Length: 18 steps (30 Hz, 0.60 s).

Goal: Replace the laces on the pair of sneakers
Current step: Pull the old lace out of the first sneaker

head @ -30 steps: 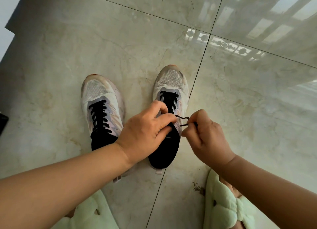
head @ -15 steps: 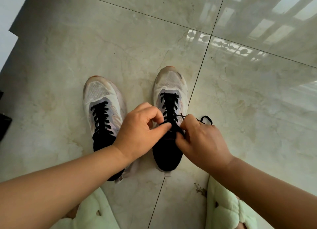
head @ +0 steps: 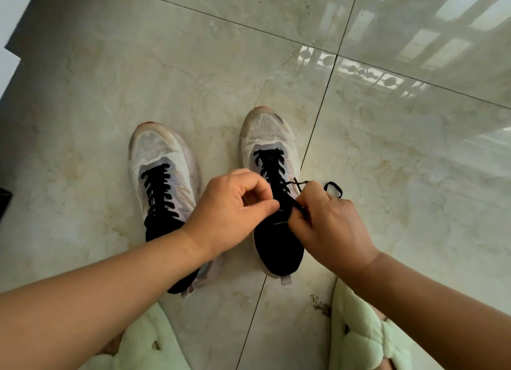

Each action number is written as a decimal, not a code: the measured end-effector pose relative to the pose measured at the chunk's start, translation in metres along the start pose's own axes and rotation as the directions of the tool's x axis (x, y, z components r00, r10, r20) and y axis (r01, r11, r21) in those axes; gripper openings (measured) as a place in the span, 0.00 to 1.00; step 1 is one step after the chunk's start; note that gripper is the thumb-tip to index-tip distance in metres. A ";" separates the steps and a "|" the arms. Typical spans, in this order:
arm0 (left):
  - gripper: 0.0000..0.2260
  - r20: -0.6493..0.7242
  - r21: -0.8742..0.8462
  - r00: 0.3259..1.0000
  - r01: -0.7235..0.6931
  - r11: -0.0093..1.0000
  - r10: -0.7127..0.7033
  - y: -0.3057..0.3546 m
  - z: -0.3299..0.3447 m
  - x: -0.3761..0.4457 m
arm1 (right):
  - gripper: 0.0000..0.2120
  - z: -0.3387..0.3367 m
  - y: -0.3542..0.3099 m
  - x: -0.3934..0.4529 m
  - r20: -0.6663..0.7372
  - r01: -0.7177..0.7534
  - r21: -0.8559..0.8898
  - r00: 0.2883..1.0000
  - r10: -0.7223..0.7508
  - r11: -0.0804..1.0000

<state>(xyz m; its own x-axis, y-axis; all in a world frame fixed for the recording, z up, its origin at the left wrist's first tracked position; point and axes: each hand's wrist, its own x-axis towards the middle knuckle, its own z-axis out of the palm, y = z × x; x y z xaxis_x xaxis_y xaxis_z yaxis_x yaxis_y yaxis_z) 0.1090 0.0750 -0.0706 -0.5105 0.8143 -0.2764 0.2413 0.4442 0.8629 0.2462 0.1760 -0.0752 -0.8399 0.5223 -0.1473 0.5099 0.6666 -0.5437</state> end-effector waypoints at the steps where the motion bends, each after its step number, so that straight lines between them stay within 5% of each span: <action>1: 0.09 -0.008 -0.030 0.999 0.042 0.999 -0.042 0.001 0.000 0.001 | 0.07 0.000 -0.001 0.001 -0.001 0.002 0.002 1.000 -0.002 1.000; 4: 0.09 0.021 -0.019 0.996 0.092 0.996 -0.092 0.001 0.001 0.005 | 0.08 0.000 -0.001 0.001 -0.011 0.013 0.008 1.000 -0.013 1.000; 8: 0.11 0.122 0.406 0.985 -0.163 0.899 0.123 0.000 -0.009 0.007 | 0.06 -0.002 0.003 0.003 -0.024 -0.021 0.002 0.999 0.021 1.000; 10: 0.11 0.062 0.472 0.994 -0.110 0.875 0.091 -0.006 -0.015 0.010 | 0.05 -0.003 0.005 0.003 -0.033 -0.029 0.008 0.999 0.029 1.000; 13: 0.05 -0.023 0.315 0.993 0.119 0.941 -0.118 -0.012 -0.012 0.008 | 0.06 -0.003 0.004 0.004 -0.029 -0.008 0.006 1.000 0.008 1.000; 15: 0.10 0.024 0.095 0.949 0.310 0.946 -0.313 -0.012 -0.004 0.005 | 0.06 -0.003 0.003 0.003 -0.035 0.001 0.009 0.999 0.000 1.000; 18: 0.06 0.187 -0.291 0.853 0.522 0.802 -0.488 -0.008 0.002 0.000 | 0.06 -0.002 0.004 0.003 -0.031 -0.007 0.008 0.999 0.007 1.000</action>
<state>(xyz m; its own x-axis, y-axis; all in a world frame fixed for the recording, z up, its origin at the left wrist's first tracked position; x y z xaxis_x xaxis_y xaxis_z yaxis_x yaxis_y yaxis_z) 0.1090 0.0726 -0.0783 -0.3984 0.5477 -0.7357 -0.3131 0.6727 0.6703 0.2459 0.1815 -0.0758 -0.8302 0.5431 -0.1253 0.5139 0.6588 -0.5494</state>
